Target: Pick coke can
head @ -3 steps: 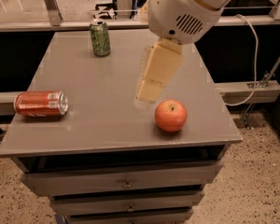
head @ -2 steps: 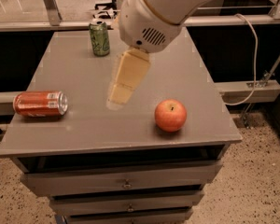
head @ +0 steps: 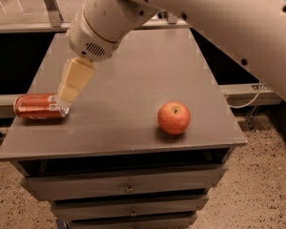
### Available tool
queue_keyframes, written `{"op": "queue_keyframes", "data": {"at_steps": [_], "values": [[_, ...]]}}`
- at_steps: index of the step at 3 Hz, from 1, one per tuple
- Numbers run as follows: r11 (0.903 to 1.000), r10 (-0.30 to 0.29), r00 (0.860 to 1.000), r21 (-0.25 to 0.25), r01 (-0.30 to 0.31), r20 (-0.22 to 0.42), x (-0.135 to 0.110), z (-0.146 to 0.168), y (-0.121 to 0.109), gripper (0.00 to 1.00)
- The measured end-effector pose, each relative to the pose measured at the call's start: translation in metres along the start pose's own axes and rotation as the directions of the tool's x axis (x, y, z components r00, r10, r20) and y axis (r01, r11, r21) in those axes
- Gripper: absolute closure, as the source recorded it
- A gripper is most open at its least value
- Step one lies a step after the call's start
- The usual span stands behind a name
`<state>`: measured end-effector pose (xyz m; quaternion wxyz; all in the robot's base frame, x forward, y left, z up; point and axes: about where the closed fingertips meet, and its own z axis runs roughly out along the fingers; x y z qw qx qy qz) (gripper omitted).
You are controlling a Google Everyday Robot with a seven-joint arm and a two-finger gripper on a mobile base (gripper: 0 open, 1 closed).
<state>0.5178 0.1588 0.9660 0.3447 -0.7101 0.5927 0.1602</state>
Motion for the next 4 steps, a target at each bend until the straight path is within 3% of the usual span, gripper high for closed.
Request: {"op": "queue_keyframes", "data": {"at_steps": [1,2,4], "values": [[0.9988,0.003,0.999,-0.048,0.000,0.054,-0.020,0.054,-0.001,0.00],[0.9948,0.007,0.998,-0.101,-0.001,0.058,-0.031,0.100,0.007,0.00],[0.9919,-0.004,0.999,-0.127,-0.001,-0.036,-0.033,0.152,0.014,0.00]]}}
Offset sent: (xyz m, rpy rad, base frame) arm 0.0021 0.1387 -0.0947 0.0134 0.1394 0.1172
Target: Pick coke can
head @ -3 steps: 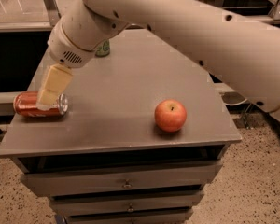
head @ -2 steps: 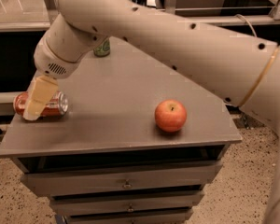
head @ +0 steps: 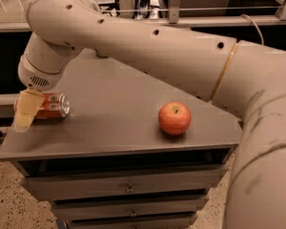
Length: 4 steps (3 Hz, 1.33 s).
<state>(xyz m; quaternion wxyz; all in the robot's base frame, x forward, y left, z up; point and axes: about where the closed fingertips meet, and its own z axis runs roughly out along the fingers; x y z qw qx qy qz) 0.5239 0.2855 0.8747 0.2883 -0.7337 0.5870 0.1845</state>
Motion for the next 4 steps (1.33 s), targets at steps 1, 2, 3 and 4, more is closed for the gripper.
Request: {"op": "queue_keyframes", "data": {"at_steps": [1,2,3,4], "values": [[0.9998,0.006,0.997,0.020,-0.004,-0.074,0.008,0.010,-0.007,0.00],[0.9996,0.013,0.991,0.027,-0.009,-0.134,0.019,0.017,-0.012,0.14],[0.9993,0.019,0.985,0.034,-0.014,-0.173,0.025,0.019,-0.015,0.38],[0.9989,0.024,0.982,0.044,-0.016,-0.186,0.027,0.016,-0.017,0.61]]}}
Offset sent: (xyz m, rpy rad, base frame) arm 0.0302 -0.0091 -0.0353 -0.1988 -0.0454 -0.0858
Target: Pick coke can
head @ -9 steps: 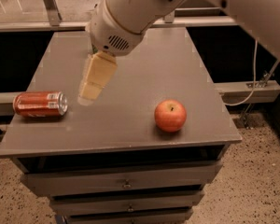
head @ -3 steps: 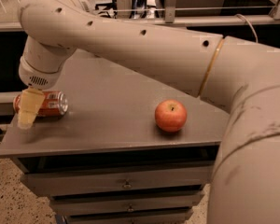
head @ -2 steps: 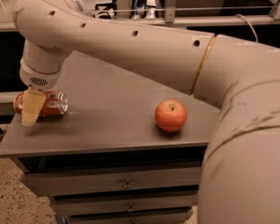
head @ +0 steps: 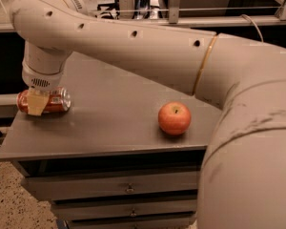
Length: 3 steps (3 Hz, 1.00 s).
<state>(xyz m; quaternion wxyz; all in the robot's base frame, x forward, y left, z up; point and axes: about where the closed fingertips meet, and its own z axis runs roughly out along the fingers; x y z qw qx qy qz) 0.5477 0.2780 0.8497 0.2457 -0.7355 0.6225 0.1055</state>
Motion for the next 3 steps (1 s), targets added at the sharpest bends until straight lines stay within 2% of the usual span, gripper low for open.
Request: {"op": "queue_keyframes", "data": {"at_steps": [1,2,3], "values": [[0.9997,-0.003,0.999,0.025,0.002,0.037,-0.002,-0.019,-0.007,0.85],[0.9985,0.014,0.985,0.050,-0.023,0.170,0.001,-0.043,-0.031,1.00],[0.9946,0.047,0.925,0.067,-0.079,0.378,0.018,-0.066,-0.059,1.00]]}}
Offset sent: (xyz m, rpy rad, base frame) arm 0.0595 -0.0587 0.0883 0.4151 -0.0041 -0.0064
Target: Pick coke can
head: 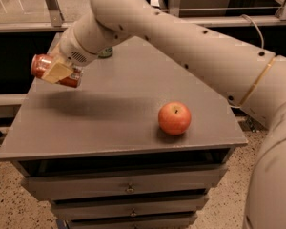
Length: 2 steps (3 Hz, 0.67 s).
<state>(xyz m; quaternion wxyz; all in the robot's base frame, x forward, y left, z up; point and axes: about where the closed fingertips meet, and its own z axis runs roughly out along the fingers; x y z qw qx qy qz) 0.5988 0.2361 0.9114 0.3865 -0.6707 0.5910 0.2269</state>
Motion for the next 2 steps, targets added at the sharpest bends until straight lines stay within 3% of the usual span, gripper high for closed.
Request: {"op": "queue_keyframes", "data": {"at_steps": [1,2], "values": [[0.9947,0.086,0.973,0.037,-0.096,0.216,0.006,-0.031,-0.014,1.00],[0.9838,0.141,0.952,0.069,-0.165,0.273,0.017,-0.069,-0.021,1.00]]}}
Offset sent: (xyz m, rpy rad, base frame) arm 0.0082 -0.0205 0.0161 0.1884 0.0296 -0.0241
